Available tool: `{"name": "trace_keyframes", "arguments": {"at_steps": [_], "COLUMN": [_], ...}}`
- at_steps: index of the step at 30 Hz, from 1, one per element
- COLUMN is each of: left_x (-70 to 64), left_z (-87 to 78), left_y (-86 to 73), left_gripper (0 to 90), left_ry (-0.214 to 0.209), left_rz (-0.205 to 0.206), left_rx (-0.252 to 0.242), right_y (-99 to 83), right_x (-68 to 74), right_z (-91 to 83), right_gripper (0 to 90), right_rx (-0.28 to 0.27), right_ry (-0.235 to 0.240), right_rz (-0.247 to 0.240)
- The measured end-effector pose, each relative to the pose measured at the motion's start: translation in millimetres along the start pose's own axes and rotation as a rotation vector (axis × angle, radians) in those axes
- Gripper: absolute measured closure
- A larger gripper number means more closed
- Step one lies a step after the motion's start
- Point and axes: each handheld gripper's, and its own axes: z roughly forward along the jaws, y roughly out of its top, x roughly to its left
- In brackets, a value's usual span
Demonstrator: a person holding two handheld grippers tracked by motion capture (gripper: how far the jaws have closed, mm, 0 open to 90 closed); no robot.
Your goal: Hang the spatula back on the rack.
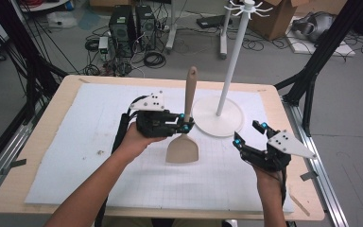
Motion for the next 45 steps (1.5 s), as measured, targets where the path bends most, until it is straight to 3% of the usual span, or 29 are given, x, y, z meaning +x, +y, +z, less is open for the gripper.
{"name": "trace_keyframes", "arguments": {"at_steps": [3, 6, 11, 17, 24, 35, 45], "left_x": [6.9, 13.9, 23.0, 34.3, 40.4, 57.2, 75.2], "left_z": [6.4, 13.3, 20.7, 29.1, 49.6, 79.2, 100.8], "left_y": [10.8, 22.7, 42.5, 63.3, 83.3, 96.5, 104.9], "left_gripper": [78.7, 78.7, 78.7, 78.7, 78.8, 78.7, 78.7], "left_ry": [-0.013, -0.037, -0.064, -0.084, -0.109, -0.123, -0.088], "left_rz": [-0.006, -0.009, 0.007, -0.003, 0.008, 0.001, -0.043], "left_rx": [-0.001, 0.001, 0.017, 0.038, 0.083, 0.137, 0.165], "right_y": [-21.5, -31.5, -32.9, -36.8, -40.2, -44.1, -45.3], "right_x": [-4.7, -7.4, -9.4, -10.1, -9.3, -12.5, -11.4], "right_z": [-0.8, -1.8, -3.7, -1.6, 1.7, -2.3, -3.6], "right_gripper": [27.5, 27.3, 27.2, 27.1, 27.1, 27.0, 27.0], "right_rx": [0.035, 0.048, 0.064, 0.071, 0.088, 0.088, 0.096], "right_ry": [-0.015, -0.024, -0.042, -0.039, -0.034, -0.037, -0.036], "right_rz": [0.029, 0.040, 0.021, 0.018, 0.019, 0.027, 0.014]}}
